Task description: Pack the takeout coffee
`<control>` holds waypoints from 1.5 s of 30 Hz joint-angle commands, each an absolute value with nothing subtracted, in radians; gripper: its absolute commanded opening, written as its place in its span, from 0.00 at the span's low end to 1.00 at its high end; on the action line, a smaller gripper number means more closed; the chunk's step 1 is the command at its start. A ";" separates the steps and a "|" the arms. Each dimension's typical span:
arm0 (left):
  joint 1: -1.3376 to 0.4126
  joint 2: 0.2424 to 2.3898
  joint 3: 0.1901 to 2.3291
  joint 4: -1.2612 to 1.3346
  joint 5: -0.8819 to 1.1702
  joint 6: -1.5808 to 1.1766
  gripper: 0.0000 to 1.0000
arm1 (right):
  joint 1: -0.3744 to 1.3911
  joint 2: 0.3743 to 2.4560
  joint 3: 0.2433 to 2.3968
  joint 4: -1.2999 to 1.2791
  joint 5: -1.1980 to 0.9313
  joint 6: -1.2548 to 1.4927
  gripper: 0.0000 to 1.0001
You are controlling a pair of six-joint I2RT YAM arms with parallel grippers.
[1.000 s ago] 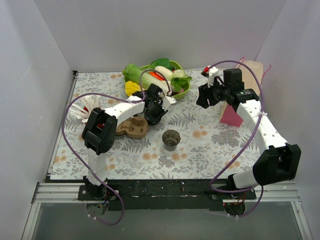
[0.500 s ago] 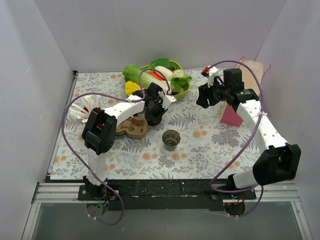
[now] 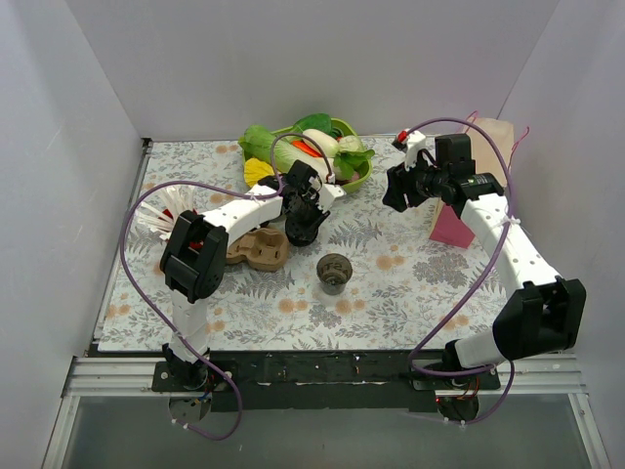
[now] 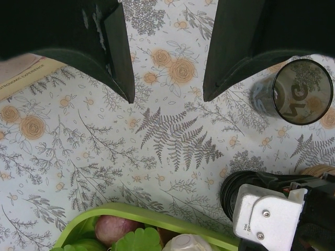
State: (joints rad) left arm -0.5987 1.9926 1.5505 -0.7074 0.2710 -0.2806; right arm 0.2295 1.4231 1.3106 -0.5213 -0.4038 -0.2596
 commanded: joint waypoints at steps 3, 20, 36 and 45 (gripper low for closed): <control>-0.591 1.962 1.543 -0.712 0.319 -0.299 0.11 | 0.232 1.439 1.310 -0.491 -0.422 -0.242 0.63; -0.580 1.908 1.632 -0.782 0.285 -0.287 0.00 | 0.232 1.453 1.324 -0.492 -0.425 -0.242 0.63; -0.545 1.822 1.819 -1.008 0.458 -0.284 0.00 | 0.232 1.462 1.388 -0.587 -0.716 -0.486 0.61; -0.448 1.750 1.859 -1.028 0.773 -0.320 0.00 | 0.305 1.419 1.405 -0.629 -0.681 -0.666 0.59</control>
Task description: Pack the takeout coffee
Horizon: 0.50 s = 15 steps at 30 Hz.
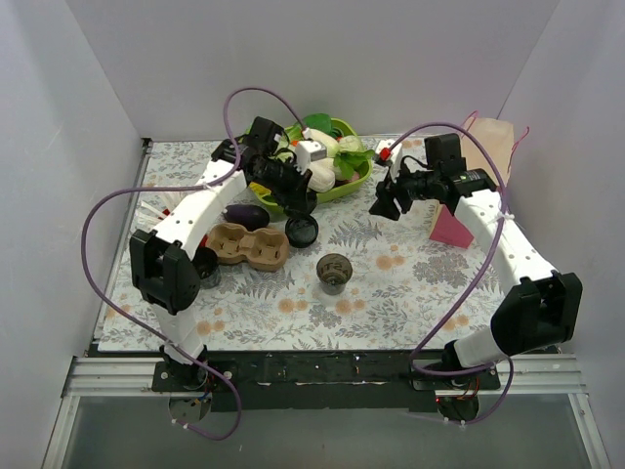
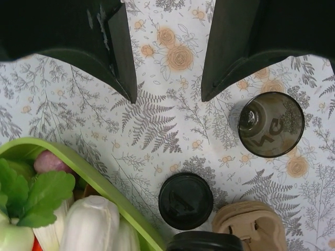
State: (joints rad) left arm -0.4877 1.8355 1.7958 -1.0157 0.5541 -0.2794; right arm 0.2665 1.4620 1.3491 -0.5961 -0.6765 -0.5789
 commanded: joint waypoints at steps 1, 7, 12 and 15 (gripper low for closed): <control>-0.448 1.738 1.852 -1.017 0.846 -0.348 0.00 | 0.313 1.410 1.413 -0.641 -0.670 -0.666 0.59; -0.448 1.519 1.535 -0.645 1.121 -0.605 0.00 | 0.311 1.346 1.413 -0.699 -0.630 -0.575 0.59; -0.448 1.373 1.194 -0.197 1.261 -0.960 0.00 | 0.311 1.247 1.240 -0.617 -0.764 -0.540 0.61; -0.451 1.397 1.164 -0.138 1.298 -1.079 0.00 | 0.311 1.203 1.141 -0.555 -0.818 -0.532 0.61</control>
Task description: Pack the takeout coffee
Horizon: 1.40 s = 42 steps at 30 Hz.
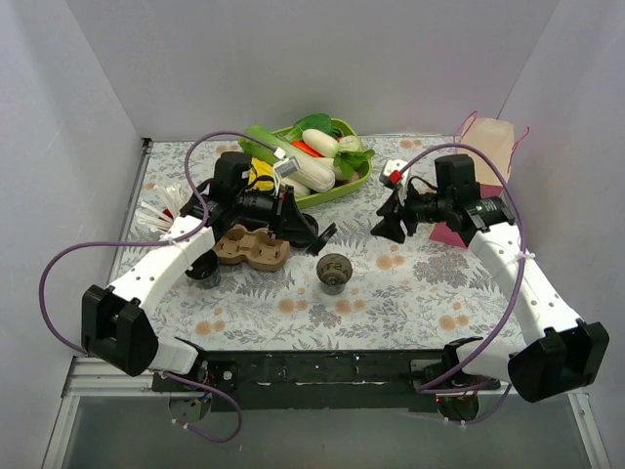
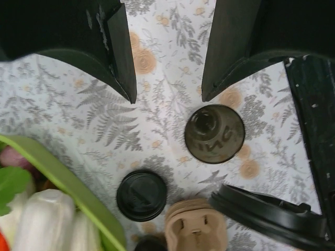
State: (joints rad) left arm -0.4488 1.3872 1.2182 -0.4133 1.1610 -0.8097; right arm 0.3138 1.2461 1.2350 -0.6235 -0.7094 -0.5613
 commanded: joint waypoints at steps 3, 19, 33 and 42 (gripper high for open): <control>-0.459 1.388 1.120 -0.085 1.301 -1.144 0.00 | 0.311 1.183 1.108 -0.543 -0.856 -0.505 0.61; -0.495 1.569 0.930 0.432 1.339 -1.569 0.00 | 0.333 1.140 0.905 -0.344 -0.939 -0.321 0.66; -0.494 1.660 0.862 0.629 1.338 -1.736 0.00 | 0.382 1.275 0.913 -0.272 -1.019 -0.347 0.69; -0.495 1.724 0.879 0.681 1.370 -1.789 0.00 | 0.396 1.351 0.934 -0.235 -1.055 -0.382 0.71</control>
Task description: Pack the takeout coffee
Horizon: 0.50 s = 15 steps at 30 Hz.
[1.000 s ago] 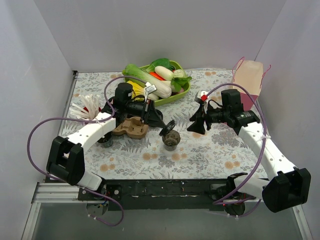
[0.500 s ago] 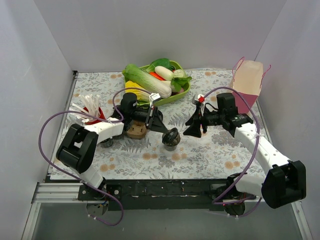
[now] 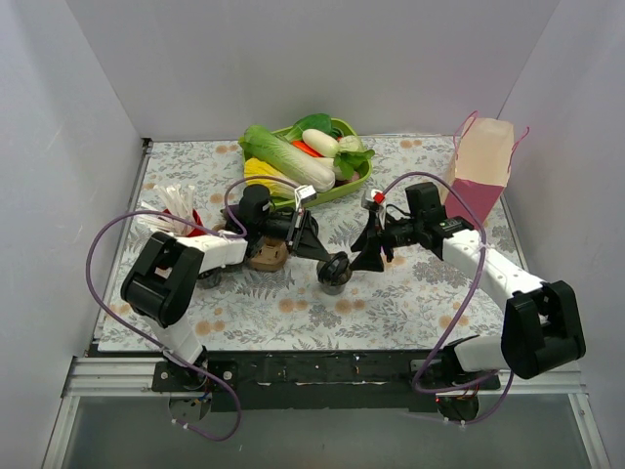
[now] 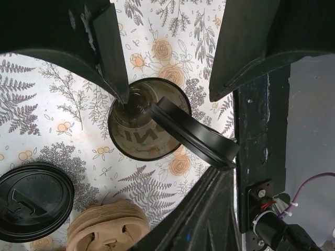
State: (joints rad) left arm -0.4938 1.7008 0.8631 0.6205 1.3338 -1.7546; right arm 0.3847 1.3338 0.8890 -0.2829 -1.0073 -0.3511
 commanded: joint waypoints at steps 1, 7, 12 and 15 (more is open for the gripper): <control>-0.494 1.736 0.884 0.690 1.373 -1.798 0.00 | 0.396 1.356 0.937 -0.230 -1.061 -0.383 0.71; -0.495 1.761 0.910 0.683 1.371 -1.799 0.00 | 0.403 1.387 0.931 -0.203 -1.065 -0.382 0.72; -0.495 1.770 0.920 0.669 1.374 -1.795 0.00 | 0.413 1.423 0.937 -0.164 -1.088 -0.365 0.72; -0.495 1.775 0.920 0.664 1.374 -1.793 0.00 | 0.417 1.449 0.948 -0.161 -1.101 -0.365 0.70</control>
